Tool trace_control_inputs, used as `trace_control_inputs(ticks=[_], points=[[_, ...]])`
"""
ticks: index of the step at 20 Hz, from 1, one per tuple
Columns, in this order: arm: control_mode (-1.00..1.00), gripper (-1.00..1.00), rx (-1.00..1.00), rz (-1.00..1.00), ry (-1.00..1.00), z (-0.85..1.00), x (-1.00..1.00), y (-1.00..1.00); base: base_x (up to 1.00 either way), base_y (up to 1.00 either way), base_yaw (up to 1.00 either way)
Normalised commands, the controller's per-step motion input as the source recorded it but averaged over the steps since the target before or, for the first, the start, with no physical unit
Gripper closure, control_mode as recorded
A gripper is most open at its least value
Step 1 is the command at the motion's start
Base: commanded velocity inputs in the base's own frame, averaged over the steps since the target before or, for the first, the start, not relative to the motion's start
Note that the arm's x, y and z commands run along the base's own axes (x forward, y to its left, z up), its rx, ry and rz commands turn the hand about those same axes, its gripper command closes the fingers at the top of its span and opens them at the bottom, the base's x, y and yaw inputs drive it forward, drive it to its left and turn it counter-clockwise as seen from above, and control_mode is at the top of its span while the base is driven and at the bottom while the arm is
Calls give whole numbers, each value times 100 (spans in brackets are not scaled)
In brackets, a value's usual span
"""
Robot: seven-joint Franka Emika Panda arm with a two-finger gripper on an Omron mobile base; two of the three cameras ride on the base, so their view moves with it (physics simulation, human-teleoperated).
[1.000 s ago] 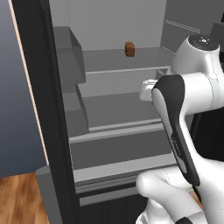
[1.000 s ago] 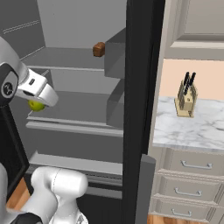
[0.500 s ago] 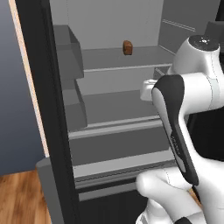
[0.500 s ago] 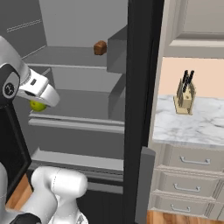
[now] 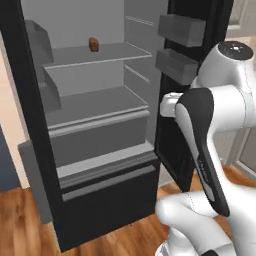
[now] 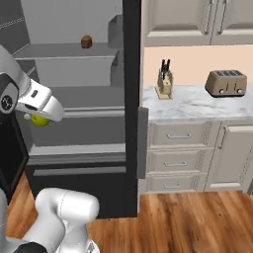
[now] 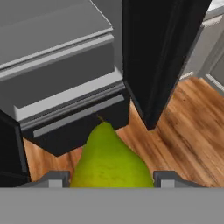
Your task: Pick up the apple and pear from the fridge and place one fruit on each plate on the dining counter.
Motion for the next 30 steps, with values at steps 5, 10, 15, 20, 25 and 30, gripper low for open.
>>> trace_control_inputs(ticks=[5,10,15,20,25,30], points=[[100,100,0,0,0,0,0,0,-12,-34,-59],[100,100,0,0,0,0,0,0,9,-48,-69],[100,100,0,0,0,0,0,0,3,-63,-66],[100,100,0,0,0,0,0,0,2,-67,-59],[100,100,0,0,0,0,0,0,12,-56,-63],[100,100,0,0,0,0,0,0,28,-44,-71]])
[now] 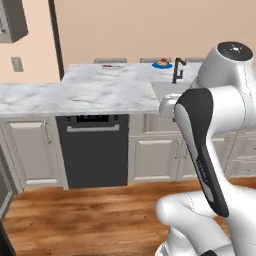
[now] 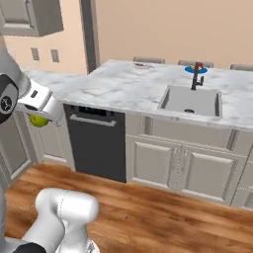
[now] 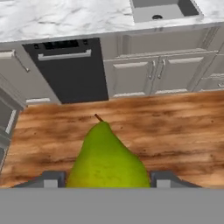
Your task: Pick up the apple and pear from the fridge and place one fruit on each plate on the dining counter.
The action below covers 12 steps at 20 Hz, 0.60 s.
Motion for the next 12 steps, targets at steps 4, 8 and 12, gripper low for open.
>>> trace_control_inputs(ticks=[4,8,12], points=[[100,100,0,0,0,0,0,0,24,-46,-72],[100,100,0,0,0,0,0,0,57,-52,-56],[100,100,0,0,0,0,0,0,100,-30,-10]])
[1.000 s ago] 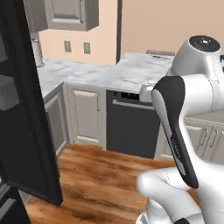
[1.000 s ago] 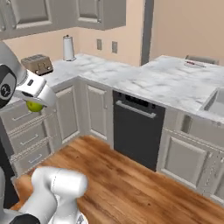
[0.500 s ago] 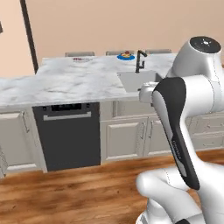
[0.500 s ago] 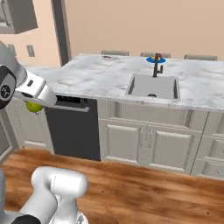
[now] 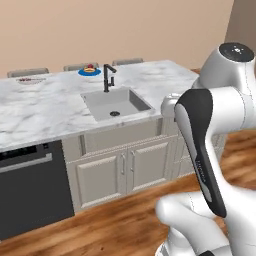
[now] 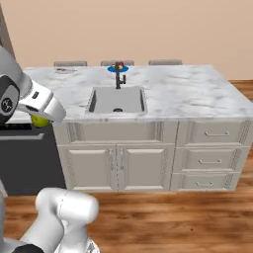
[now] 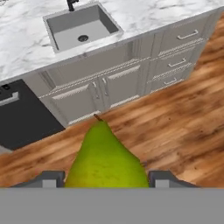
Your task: Pick up the apple and pear from the fridge and place one fruit on each plate on the dining counter.
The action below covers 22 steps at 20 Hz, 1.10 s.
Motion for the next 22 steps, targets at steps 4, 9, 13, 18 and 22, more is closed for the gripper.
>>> trace_control_inputs(ticks=[4,9,13,18,22], points=[[100,100,0,0,0,0,0,0,100,-78,0],[100,100,0,0,0,0,0,0,75,-98,5],[100,100,0,0,0,0,0,0,68,-100,13],[100,100,0,0,0,0,0,0,51,-100,16],[100,100,0,0,0,0,0,0,37,-100,13]])
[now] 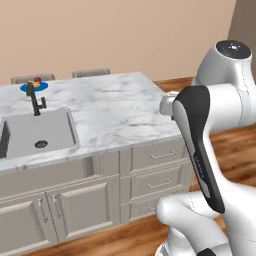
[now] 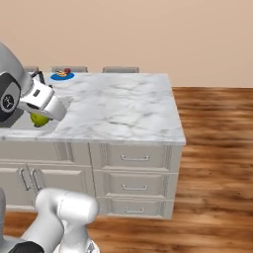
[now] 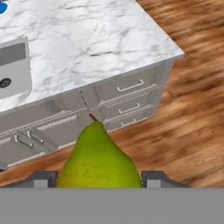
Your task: Pick up the apple and pear from the fridge and place one fruit on each plate on the dining counter.
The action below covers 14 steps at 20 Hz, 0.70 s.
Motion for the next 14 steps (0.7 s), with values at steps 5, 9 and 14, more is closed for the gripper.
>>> trace_control_inputs(ticks=[5,9,14], points=[[100,100,0,0,0,0,0,0,30,-100,2],[100,100,0,0,0,0,0,0,41,-100,-3],[100,100,0,0,0,0,0,0,59,-100,-1]])
